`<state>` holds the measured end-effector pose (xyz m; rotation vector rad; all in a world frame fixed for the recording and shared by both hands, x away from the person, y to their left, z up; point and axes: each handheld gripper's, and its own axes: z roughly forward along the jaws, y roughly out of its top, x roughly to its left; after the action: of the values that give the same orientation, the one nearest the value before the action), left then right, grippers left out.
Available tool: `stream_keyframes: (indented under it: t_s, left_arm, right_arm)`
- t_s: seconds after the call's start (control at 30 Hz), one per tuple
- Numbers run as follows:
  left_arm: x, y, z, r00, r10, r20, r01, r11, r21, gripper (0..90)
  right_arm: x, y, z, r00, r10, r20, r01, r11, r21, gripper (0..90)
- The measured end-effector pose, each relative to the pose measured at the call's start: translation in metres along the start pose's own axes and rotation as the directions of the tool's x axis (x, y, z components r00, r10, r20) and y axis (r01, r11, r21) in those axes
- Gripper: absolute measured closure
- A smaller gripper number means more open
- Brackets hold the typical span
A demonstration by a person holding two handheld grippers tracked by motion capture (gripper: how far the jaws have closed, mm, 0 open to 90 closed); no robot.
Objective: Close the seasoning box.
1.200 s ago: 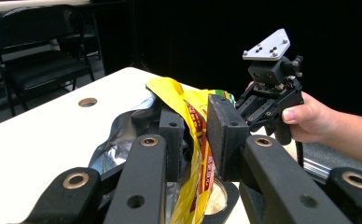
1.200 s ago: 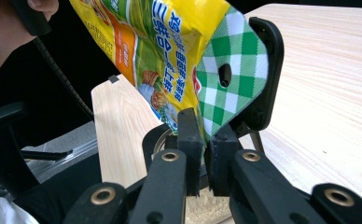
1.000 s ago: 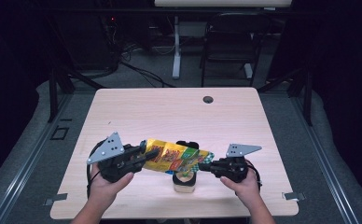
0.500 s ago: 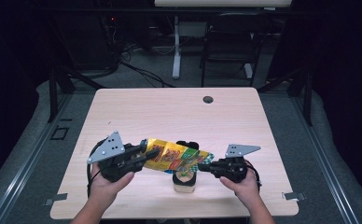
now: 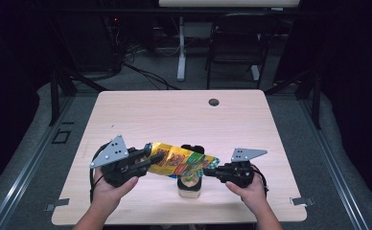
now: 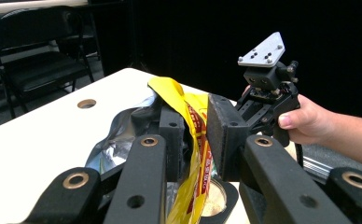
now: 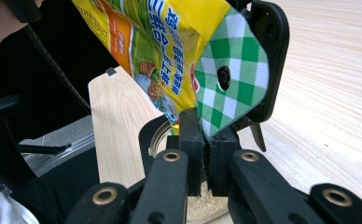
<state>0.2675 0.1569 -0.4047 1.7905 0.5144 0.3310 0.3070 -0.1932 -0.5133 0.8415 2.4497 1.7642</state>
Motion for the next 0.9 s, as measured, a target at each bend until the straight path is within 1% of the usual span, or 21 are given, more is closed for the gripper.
stream_keyframes:
  t_s: [0.3,0.5,0.6,0.77,0.9]
  left_arm:
    - [0.0000,-0.0001,-0.0002,1.0000,-0.001,0.000,0.001,1.0000,0.001,76.6]
    - [-0.0002,0.0000,0.0003,1.0000,-0.001,0.000,0.001,1.0000,-0.001,76.6]
    - [0.0006,0.0006,-0.0002,1.0000,-0.002,0.000,0.002,1.0000,-0.006,76.5]
    - [0.0014,0.0002,-0.0009,1.0000,-0.008,-0.005,0.008,0.9999,-0.012,76.5]
    - [0.0021,-0.0011,-0.0018,0.9999,-0.010,-0.009,0.010,0.9999,-0.004,76.3]
  right_arm:
    - [0.0004,-0.0002,0.0008,1.0000,0.000,0.002,0.000,1.000,0.003,87.3]
    - [-0.0004,-0.0001,-0.0005,1.0000,0.000,-0.006,0.000,1.000,0.003,87.6]
    - [-0.0005,0.0004,-0.0020,0.9996,-0.008,-0.026,0.008,1.000,0.005,88.2]
    - [0.0008,0.0023,-0.0045,0.9987,-0.009,-0.051,0.009,1.000,-0.004,88.8]
    - [0.0003,0.0036,-0.0079,0.9982,-0.011,-0.059,0.011,1.000,-0.013,88.9]
